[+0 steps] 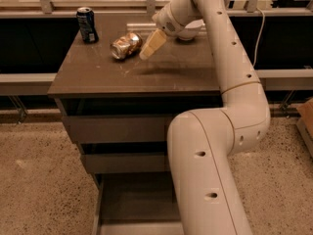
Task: Place orange can into bottom drawer
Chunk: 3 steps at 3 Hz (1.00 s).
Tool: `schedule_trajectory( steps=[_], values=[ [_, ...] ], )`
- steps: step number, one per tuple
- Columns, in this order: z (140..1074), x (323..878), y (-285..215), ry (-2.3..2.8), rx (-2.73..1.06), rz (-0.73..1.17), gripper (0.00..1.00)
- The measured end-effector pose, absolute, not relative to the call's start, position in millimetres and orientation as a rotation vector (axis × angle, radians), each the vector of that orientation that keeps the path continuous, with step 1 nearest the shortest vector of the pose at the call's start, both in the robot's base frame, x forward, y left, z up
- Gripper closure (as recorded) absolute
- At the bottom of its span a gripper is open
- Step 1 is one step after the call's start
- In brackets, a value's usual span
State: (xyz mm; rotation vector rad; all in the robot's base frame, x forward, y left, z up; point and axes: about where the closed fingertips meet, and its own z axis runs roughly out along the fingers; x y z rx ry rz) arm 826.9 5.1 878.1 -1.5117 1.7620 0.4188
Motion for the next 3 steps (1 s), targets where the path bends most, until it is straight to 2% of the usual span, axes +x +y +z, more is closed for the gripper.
schedule_trajectory(
  steps=[2,3],
  values=[
    [860,823,59,1.674,-1.617,0.478,0.00],
    [847,819,79,1.647,-1.660,0.517,0.17]
  ],
)
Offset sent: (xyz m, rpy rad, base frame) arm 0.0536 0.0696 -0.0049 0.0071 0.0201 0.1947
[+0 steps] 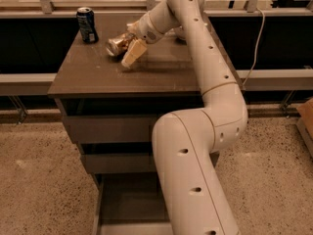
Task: Place orange can into bottom drawer
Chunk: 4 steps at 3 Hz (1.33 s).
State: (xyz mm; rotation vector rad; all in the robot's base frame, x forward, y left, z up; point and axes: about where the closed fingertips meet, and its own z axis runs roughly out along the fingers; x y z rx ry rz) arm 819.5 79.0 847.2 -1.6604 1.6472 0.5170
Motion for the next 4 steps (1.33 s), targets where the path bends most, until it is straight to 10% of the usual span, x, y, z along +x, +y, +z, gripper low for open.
schedule_trajectory(
  steps=[3,4],
  values=[
    [834,810,96,1.610,-1.668,0.628,0.93],
    [850,810,90,1.567,-1.621,0.659,0.74]
  ],
)
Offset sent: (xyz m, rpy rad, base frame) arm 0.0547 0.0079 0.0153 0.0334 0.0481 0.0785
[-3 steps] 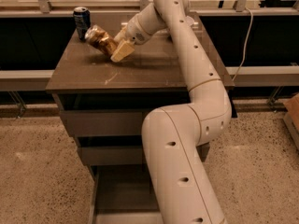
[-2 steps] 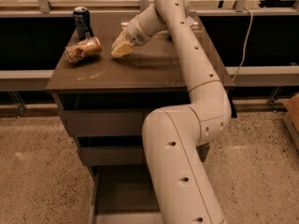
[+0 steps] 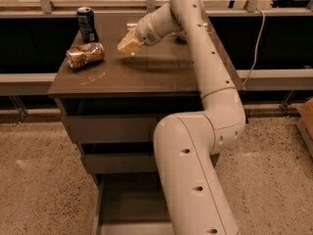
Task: Place orange can into bottom drawer
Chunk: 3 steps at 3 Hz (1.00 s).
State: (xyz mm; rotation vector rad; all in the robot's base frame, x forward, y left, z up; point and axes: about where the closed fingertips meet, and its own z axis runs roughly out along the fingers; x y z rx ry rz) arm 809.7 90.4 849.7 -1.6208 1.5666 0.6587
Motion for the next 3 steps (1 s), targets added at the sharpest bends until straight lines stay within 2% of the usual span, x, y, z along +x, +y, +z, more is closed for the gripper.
schedule_trajectory(
  steps=[1,3],
  values=[
    [875,807,90,1.507,-1.595,0.661,0.51],
    [885,795,139,1.543,-1.687,0.625,0.04]
  ],
)
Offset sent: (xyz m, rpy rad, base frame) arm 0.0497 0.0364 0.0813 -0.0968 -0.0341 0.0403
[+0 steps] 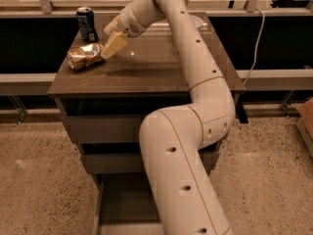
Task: Place orange can into bottom drawer
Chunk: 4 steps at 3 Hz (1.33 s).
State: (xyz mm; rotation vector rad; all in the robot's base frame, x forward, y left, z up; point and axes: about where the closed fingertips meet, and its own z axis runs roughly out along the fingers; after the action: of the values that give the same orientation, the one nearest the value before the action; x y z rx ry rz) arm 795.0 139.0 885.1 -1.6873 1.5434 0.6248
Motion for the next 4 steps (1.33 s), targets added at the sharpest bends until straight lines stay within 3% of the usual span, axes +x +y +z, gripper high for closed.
schedule_trajectory(
  steps=[1,4],
  values=[
    [881,790,161,1.548,-1.704,0.660,0.00],
    [860,778,198,1.564,-1.736,0.757,0.00]
  ],
)
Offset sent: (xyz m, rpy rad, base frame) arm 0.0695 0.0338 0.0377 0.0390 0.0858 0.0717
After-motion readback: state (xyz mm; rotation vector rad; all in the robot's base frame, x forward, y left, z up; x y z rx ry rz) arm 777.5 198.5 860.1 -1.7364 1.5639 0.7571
